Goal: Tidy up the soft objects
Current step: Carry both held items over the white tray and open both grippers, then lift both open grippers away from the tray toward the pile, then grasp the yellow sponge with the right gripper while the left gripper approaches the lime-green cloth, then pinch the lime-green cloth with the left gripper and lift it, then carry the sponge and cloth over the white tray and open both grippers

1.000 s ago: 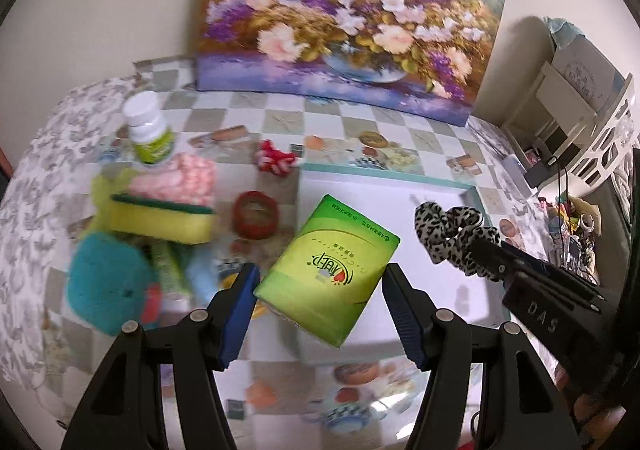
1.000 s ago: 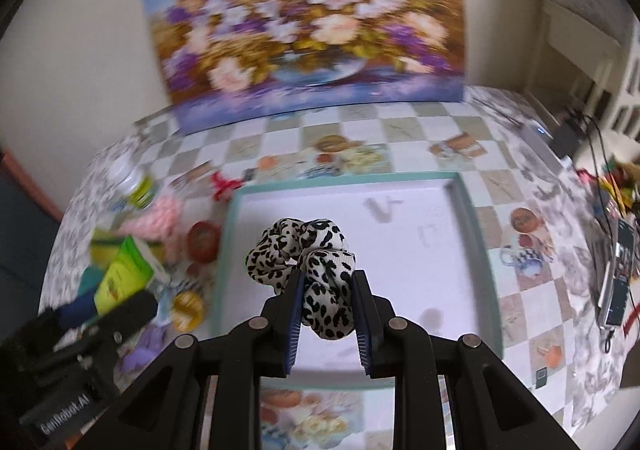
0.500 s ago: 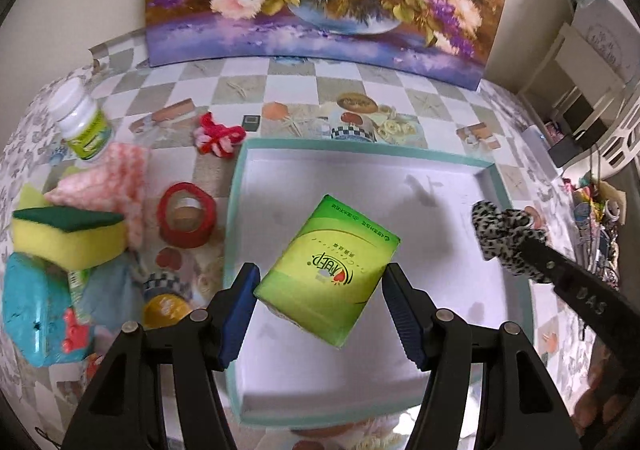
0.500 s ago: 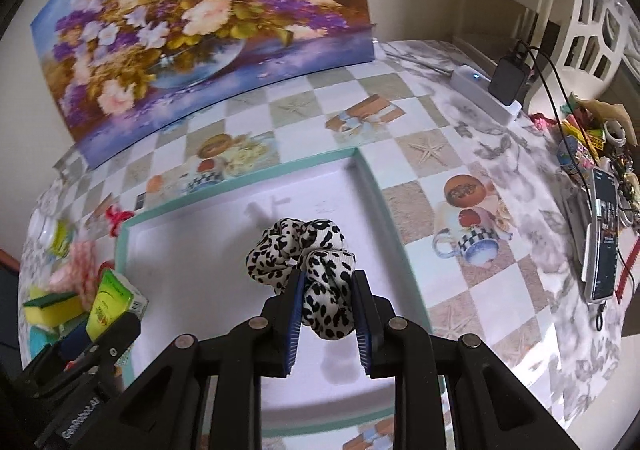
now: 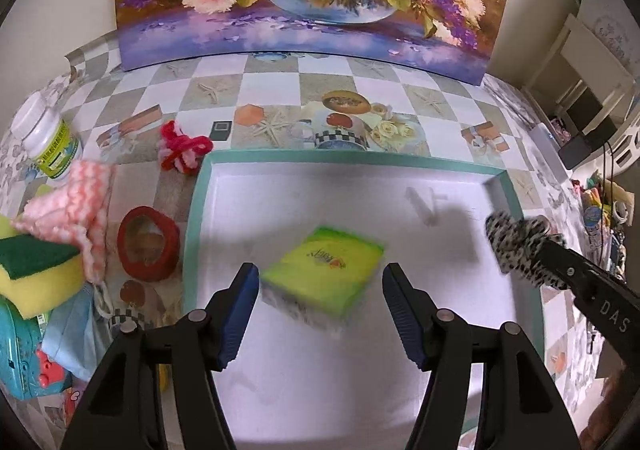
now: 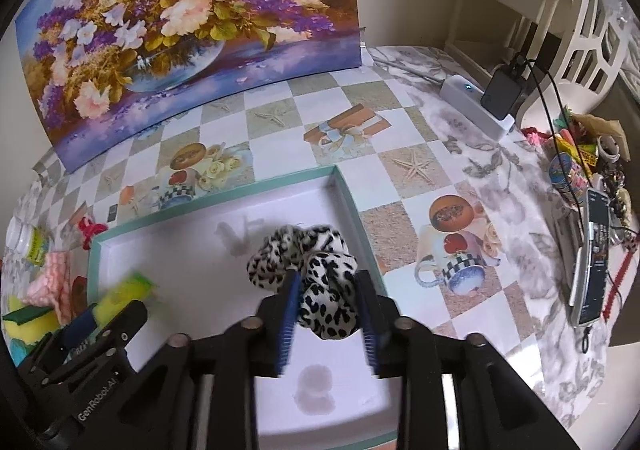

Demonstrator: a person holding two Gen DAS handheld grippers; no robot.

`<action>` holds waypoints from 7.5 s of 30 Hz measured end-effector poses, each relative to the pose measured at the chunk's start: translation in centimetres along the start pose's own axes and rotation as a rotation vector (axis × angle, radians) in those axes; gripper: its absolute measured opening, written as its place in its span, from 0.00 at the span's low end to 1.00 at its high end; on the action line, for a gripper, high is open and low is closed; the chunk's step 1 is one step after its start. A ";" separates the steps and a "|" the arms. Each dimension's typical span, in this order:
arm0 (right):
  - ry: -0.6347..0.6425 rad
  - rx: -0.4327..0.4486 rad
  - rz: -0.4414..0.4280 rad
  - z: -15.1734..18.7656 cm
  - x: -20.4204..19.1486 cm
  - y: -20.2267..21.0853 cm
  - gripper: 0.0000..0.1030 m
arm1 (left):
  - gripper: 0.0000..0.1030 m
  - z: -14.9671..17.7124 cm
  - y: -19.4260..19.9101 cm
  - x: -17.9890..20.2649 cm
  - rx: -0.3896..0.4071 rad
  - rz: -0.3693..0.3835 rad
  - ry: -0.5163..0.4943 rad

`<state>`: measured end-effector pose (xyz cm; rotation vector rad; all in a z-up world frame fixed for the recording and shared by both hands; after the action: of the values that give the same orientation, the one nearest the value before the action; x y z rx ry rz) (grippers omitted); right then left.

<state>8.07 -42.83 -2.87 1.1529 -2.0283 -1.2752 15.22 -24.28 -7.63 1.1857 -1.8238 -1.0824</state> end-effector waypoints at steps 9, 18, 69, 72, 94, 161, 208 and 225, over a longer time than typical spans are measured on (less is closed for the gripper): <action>0.025 -0.025 0.016 0.5 -0.5 1.9 0.66 | 0.76 0.0 2.4 -2.2 0.025 -0.049 0.047; 0.047 -0.076 0.050 2.4 -1.2 2.5 1.00 | 0.98 0.6 4.6 -6.1 0.090 -0.172 0.081; 0.307 -0.093 -0.272 7.9 -20.9 3.4 1.00 | 0.98 3.4 10.2 -23.7 0.096 -0.109 0.407; 0.318 -0.082 -0.311 7.7 -22.6 3.6 1.00 | 0.98 3.3 10.1 -24.9 0.090 -0.100 0.426; 0.350 -0.087 -0.531 7.8 -30.5 1.7 0.80 | 0.98 3.5 7.9 -31.9 0.036 -0.098 0.488; 0.239 -0.012 -0.598 3.8 -27.0 4.4 0.34 | 0.05 -1.7 6.2 -31.6 0.038 -0.081 0.419; -0.116 0.090 -0.105 -2.0 2.5 2.8 0.34 | 0.05 -4.0 10.3 5.0 0.164 0.288 -0.072; -0.005 0.085 -0.075 -1.8 -0.1 -2.3 0.34 | 0.05 -2.4 -0.9 3.4 0.005 0.204 -0.014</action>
<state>10.44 -44.10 -4.14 1.2761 -2.0783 -1.2390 16.51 -28.33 -7.12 0.9719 -1.9120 -0.9726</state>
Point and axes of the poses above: each gripper's, at about its wrist camera, not at the fingertips, and y roughly against the way its jaws point, x to its right, z to its underside, the point moved 6 cm from there along -y, roughly the way its jaws point, and after that the axes turned 3 degrees about -z, right-handed, at the moved point
